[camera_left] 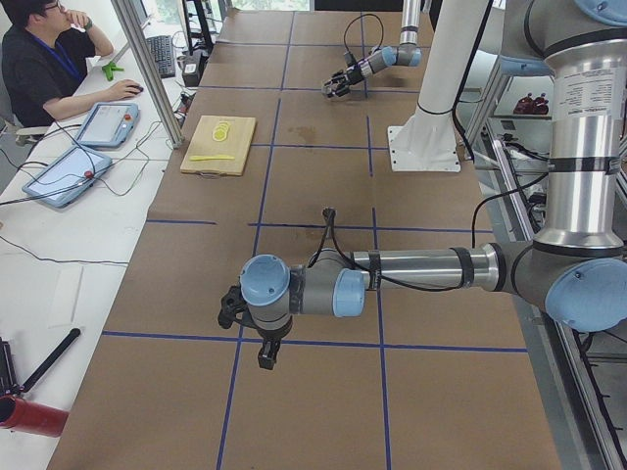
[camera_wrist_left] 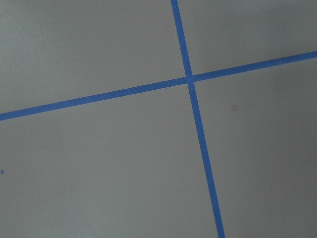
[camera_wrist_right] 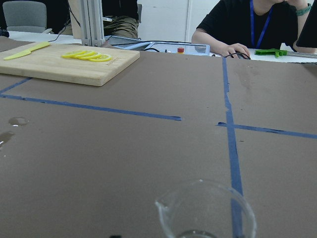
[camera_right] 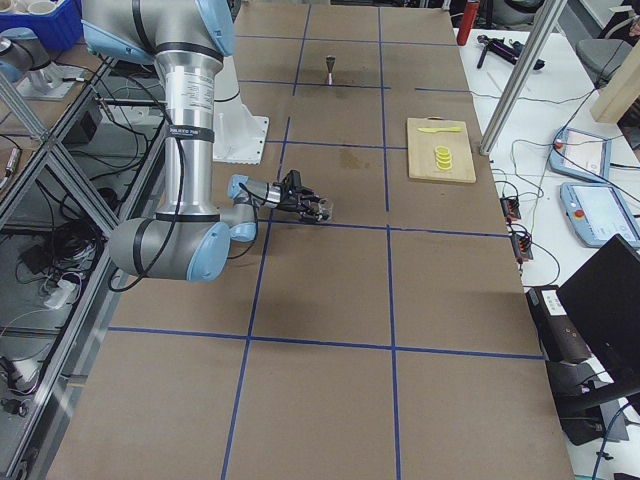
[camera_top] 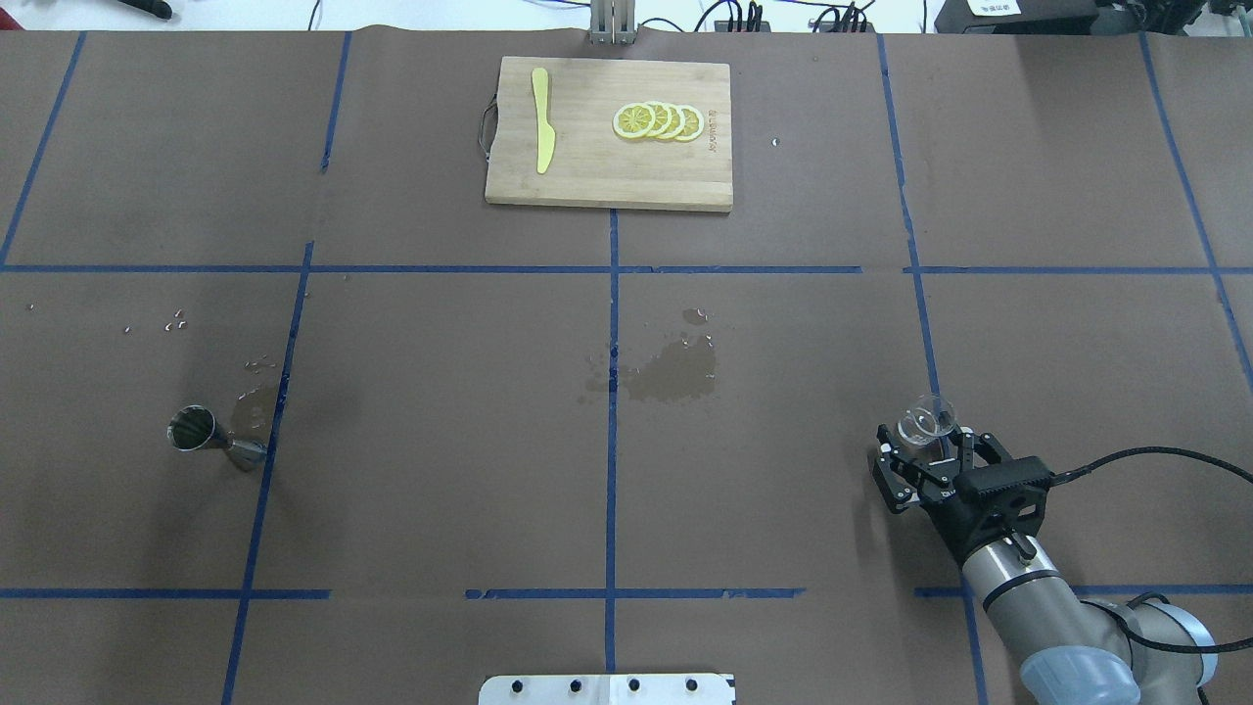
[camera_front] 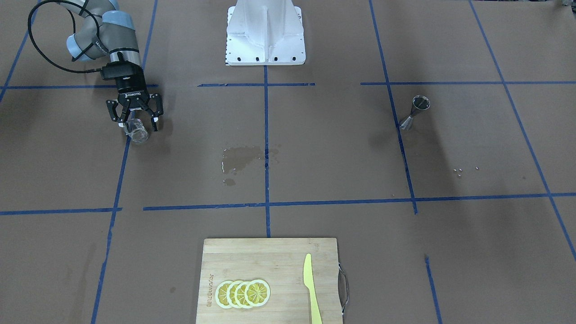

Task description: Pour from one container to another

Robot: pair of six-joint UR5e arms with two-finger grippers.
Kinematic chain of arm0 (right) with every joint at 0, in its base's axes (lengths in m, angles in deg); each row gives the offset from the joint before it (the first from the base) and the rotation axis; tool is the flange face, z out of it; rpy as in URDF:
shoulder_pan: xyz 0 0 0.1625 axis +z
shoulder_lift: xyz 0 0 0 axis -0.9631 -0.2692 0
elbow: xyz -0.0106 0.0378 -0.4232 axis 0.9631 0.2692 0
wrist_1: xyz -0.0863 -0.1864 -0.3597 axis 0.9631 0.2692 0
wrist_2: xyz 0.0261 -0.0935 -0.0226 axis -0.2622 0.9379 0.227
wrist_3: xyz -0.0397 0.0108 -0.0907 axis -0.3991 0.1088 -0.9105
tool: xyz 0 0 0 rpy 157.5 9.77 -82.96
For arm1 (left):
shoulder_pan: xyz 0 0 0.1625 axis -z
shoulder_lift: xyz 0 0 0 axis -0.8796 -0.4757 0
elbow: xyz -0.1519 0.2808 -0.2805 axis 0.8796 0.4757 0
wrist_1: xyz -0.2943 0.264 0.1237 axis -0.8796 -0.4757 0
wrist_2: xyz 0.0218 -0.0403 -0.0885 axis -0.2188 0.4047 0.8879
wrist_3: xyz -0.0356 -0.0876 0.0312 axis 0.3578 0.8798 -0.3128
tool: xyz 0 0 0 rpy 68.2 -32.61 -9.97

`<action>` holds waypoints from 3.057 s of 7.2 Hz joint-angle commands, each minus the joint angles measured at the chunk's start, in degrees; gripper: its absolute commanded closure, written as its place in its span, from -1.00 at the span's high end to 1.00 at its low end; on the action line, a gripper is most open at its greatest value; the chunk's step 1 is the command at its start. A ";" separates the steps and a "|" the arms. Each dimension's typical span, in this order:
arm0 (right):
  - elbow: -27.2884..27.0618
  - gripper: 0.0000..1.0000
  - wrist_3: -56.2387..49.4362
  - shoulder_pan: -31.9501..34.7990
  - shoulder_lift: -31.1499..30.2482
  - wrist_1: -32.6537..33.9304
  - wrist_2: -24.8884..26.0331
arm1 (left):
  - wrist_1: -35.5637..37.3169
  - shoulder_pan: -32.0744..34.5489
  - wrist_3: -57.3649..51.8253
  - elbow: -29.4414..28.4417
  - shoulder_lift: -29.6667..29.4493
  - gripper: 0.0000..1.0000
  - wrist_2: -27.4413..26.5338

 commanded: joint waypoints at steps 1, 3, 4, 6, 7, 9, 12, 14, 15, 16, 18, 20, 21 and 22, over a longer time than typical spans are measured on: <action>-0.19 1.00 -0.15 0.02 0.12 -0.01 0.01 | 0.00 0.00 0.00 0.04 0.00 1.00 0.00; -1.15 1.00 -0.94 0.10 0.12 -0.01 -0.08 | 0.00 0.00 0.00 0.04 0.00 1.00 0.00; -2.64 1.00 -2.77 0.28 -0.23 -0.09 0.01 | 0.00 0.00 0.00 0.04 0.00 1.00 0.00; -3.53 1.00 -4.46 0.54 -1.28 -0.09 1.05 | 0.00 0.00 0.17 0.13 -0.09 1.00 0.00; -3.71 1.00 -5.94 1.76 -1.54 -0.01 1.06 | 0.00 0.00 0.17 0.22 -0.09 1.00 0.00; -5.28 1.00 -9.19 4.84 -1.64 -0.01 -0.25 | 0.00 0.00 0.17 0.74 -0.09 1.00 0.00; -8.10 1.00 -10.79 14.39 -1.55 0.52 -14.69 | 0.00 0.00 0.09 0.84 -0.09 1.00 0.09; -8.10 1.00 -12.55 23.88 -1.29 4.70 -29.63 | 0.00 0.00 -0.09 1.10 0.00 1.00 0.00; -9.76 1.00 -12.63 28.10 -0.50 11.53 -36.49 | 0.00 0.00 -0.26 1.01 -0.09 1.00 0.00; -11.08 1.00 -12.90 32.67 -0.14 15.68 -44.73 | 0.00 0.00 -0.27 1.10 -0.09 1.00 0.00; -10.92 1.00 -19.87 43.90 -0.14 20.01 -64.05 | -0.09 0.00 -0.44 1.10 -0.09 1.00 0.00; -10.83 1.00 -26.57 58.65 -0.23 29.30 -85.23 | -0.09 0.00 -0.44 1.10 -0.09 1.00 -0.09; -10.92 1.00 -37.92 65.95 -0.32 35.53 -92.38 | -0.09 0.00 -0.35 1.01 -0.09 1.00 -0.09; -11.35 1.00 -48.74 71.24 -0.14 45.07 -96.11 | -0.09 0.00 -0.35 1.01 0.00 1.00 -0.09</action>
